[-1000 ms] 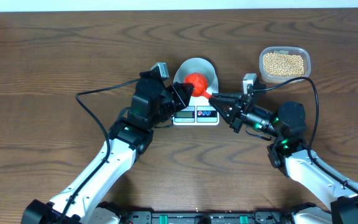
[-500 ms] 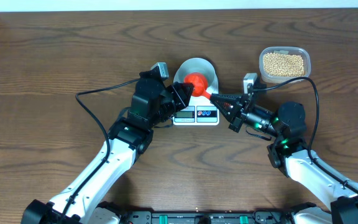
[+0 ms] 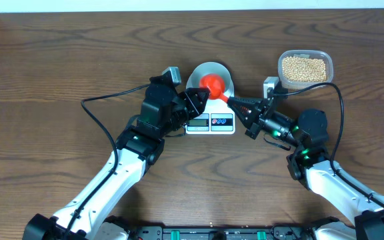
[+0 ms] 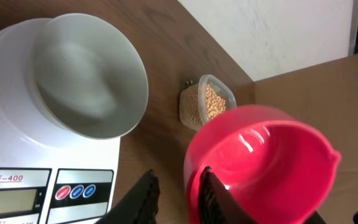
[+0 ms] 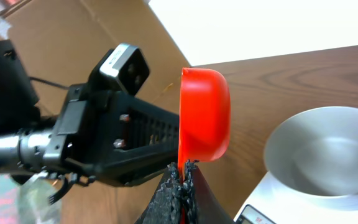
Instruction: Scoop item into bowl and weigh 50g on scale
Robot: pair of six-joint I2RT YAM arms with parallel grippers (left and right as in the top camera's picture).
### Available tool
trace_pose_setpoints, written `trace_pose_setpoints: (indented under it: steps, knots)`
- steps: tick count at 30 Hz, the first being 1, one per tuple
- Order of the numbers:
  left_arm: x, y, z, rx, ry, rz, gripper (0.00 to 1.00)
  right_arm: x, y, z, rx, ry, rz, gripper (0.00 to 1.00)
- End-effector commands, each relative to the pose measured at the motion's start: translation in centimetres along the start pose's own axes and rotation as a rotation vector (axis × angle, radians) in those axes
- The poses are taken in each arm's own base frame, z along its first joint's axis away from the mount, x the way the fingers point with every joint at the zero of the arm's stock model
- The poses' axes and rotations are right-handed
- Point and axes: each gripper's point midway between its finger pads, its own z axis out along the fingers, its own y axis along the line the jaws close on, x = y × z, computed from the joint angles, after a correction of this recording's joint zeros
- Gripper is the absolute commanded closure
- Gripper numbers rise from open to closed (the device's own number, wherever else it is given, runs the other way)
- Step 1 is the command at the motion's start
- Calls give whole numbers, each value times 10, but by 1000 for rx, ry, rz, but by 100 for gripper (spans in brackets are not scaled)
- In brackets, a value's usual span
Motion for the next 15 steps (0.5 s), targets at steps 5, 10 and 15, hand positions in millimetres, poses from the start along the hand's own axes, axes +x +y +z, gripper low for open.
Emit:
trace_pose_setpoints:
  steps: [5,10,15]
  knots:
    - [1,-3,1,9,10,13,61,-29,-30,-6,153,-118,-19,99]
    - [1,-3,1,9,9,62,50,-42,-42,-13,201,-160,-29,99]
    - [3,6,1,-31,17,58,41,-54,-52,-19,248,-196,-61,99]
